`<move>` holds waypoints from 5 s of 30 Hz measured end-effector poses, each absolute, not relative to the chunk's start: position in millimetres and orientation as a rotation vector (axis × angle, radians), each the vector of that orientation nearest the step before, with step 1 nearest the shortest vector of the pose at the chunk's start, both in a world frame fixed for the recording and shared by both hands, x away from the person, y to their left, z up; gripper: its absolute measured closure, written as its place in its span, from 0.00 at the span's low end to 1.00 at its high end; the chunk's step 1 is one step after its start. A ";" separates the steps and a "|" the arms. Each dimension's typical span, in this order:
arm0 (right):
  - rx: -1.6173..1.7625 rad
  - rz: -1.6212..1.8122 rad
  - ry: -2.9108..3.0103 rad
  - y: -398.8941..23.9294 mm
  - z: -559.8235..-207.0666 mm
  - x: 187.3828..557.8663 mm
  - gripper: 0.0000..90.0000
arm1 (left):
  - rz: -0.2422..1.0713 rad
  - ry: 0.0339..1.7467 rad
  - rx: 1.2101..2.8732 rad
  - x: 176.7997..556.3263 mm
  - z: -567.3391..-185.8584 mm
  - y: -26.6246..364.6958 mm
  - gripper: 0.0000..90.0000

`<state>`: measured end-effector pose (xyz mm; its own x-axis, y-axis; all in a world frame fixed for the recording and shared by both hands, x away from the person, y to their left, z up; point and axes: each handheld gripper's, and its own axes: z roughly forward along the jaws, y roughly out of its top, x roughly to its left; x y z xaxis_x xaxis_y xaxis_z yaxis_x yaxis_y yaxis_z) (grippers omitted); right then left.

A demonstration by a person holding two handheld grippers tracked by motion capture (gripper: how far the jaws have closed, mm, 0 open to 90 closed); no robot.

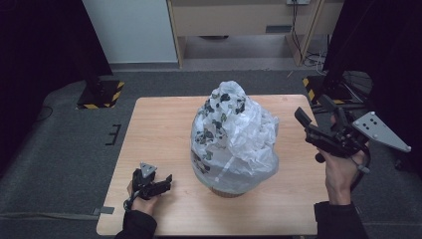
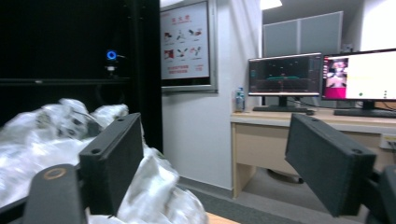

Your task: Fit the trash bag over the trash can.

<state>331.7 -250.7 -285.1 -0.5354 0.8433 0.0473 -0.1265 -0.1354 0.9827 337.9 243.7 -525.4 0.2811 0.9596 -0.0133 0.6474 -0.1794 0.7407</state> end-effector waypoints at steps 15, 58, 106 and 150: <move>0.598 1.892 1.718 -214.3 -266.7 337.6 0.19 | 0.609 1.438 1.941 339.8 -533.4 242.0 0.22; 0.340 1.489 2.450 -144.3 -314.9 380.4 0.24 | 0.615 1.417 1.965 339.2 -534.3 238.4 0.17; 0.379 1.456 2.531 -79.9 -282.9 408.1 0.23 | 0.609 1.410 1.969 339.3 -534.4 238.1 0.16; 0.470 0.698 2.890 -30.2 -352.6 422.6 0.22 | 0.607 1.398 1.976 339.2 -534.5 238.4 0.16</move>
<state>422.6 -30.2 -352.6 -0.9427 0.3293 -0.0538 0.2684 0.8441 0.4641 339.2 238.4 -534.5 0.3293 0.9442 0.0089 0.6514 -0.2340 0.7217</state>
